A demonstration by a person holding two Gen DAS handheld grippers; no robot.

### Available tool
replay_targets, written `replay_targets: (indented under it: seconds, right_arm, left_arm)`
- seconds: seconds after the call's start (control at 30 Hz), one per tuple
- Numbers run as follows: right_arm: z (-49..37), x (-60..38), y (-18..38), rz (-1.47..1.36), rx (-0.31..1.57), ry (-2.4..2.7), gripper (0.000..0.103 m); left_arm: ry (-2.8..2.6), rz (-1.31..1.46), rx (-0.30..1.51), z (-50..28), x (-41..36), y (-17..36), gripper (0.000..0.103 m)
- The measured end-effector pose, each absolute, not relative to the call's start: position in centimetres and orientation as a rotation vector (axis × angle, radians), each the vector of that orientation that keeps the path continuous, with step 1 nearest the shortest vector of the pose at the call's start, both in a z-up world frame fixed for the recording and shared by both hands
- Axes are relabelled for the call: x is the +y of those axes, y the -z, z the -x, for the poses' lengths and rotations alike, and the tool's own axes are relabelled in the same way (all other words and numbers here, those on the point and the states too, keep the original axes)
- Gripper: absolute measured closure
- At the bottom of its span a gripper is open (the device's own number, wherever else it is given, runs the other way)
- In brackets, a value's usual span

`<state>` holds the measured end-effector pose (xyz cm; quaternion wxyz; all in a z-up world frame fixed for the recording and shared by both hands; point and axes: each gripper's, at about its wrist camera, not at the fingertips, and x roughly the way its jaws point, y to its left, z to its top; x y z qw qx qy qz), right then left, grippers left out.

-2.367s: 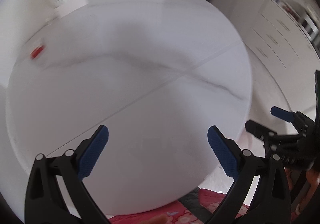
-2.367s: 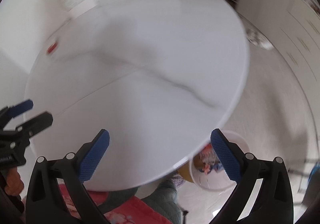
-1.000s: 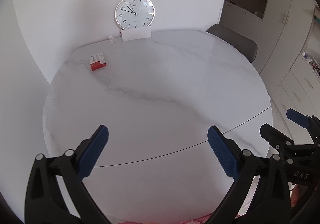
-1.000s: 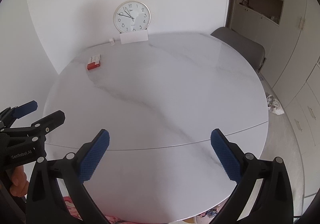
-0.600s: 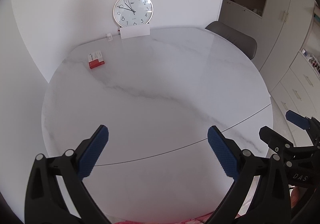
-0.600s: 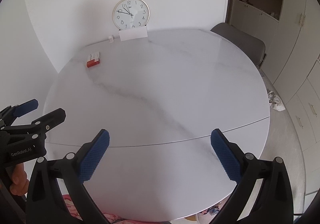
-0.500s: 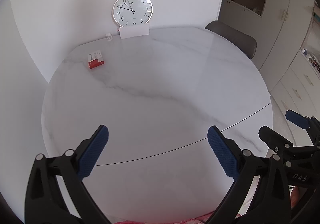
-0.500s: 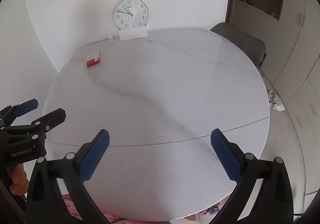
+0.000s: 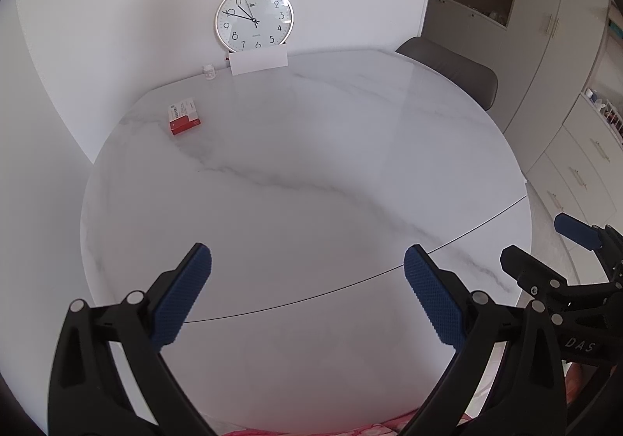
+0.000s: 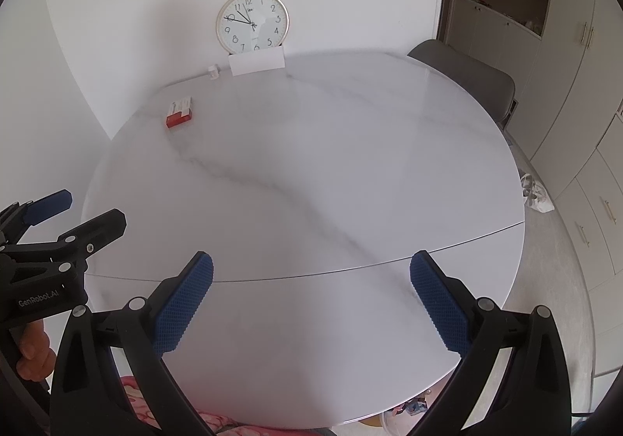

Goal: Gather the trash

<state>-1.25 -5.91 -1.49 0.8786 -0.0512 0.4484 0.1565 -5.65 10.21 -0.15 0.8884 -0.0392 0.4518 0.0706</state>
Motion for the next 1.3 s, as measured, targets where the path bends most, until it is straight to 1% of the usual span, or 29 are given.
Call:
replay_targets:
  seconds: [1.3]
  right_arm:
    - [1.28,-6.36,1.84,0.111,0.944,-0.323,0.003]
  left_arm:
    - [-0.14,0.059,0.945,5.58,9.52,0.24,0.008]
